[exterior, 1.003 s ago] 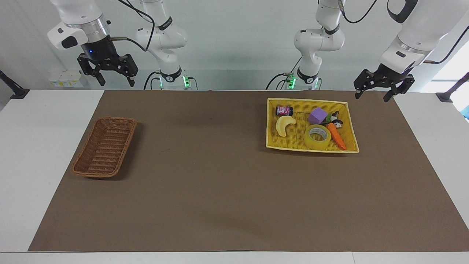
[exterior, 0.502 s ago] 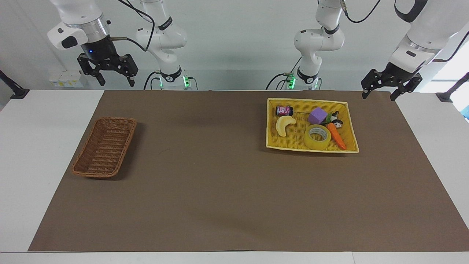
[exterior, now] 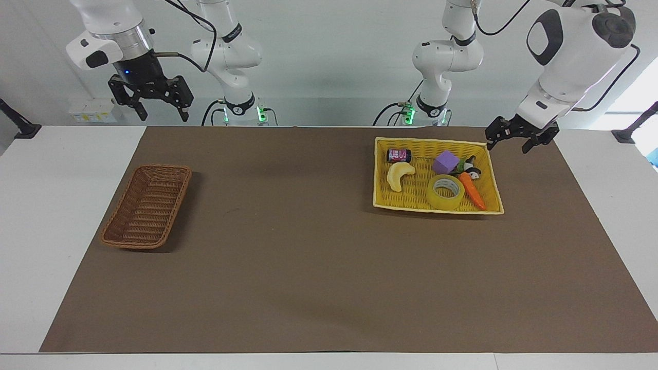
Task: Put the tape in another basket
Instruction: 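Reach the left gripper down into the yellow basket onto the tape roll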
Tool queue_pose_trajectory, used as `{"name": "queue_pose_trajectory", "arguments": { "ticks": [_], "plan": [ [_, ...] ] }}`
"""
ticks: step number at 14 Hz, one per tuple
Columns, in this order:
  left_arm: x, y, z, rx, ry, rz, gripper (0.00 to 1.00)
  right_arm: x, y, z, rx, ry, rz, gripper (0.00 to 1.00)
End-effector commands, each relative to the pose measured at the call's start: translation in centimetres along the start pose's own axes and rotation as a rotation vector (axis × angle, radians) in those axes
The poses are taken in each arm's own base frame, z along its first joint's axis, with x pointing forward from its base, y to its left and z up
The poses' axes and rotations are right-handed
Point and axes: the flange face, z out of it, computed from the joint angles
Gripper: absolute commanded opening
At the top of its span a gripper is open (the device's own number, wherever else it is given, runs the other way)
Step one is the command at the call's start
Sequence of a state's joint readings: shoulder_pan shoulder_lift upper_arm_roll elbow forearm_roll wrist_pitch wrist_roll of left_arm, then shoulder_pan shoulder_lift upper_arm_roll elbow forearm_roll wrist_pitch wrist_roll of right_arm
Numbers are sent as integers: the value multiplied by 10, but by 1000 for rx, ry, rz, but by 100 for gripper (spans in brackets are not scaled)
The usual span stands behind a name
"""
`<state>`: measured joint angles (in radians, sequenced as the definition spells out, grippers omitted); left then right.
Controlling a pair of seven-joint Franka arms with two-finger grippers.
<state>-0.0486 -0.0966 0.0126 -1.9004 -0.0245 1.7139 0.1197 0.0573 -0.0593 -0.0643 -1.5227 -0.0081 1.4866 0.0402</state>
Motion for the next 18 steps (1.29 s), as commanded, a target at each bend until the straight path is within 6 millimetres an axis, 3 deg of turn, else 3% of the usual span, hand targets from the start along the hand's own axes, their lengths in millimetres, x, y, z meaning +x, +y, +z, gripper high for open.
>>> {"name": "queue_pose_trajectory", "arguments": {
  "ticks": [1, 7, 10, 13, 14, 15, 17, 18],
  "plan": [
    [-17, 6, 39, 2, 14, 3, 100, -2, 4, 1, 16, -1, -13, 100],
    [-12, 18, 125, -11, 9, 15, 100, -2, 4, 1, 16, -1, -12, 100],
    [-9, 19, 171, -16, 11, 7, 80, -2, 4, 1, 16, -1, -12, 100],
    [-9, 20, 201, -36, -1, -10, 72, -2, 4, 1, 16, -1, -12, 100],
    [-8, 20, 209, -37, 1, -13, 64, -2, 4, 1, 16, -1, -12, 100],
    [-8, 23, 213, -36, 0, -8, 49, -2, 4, 1, 16, -1, -12, 100],
    [-8, 23, 214, -37, -7, -8, 2, -2, 4, 1, 16, -1, -12, 100],
    [-5, 21, 211, -37, -7, -9, 0, -2, 4, 1, 16, -1, -12, 100]
  ]
}}
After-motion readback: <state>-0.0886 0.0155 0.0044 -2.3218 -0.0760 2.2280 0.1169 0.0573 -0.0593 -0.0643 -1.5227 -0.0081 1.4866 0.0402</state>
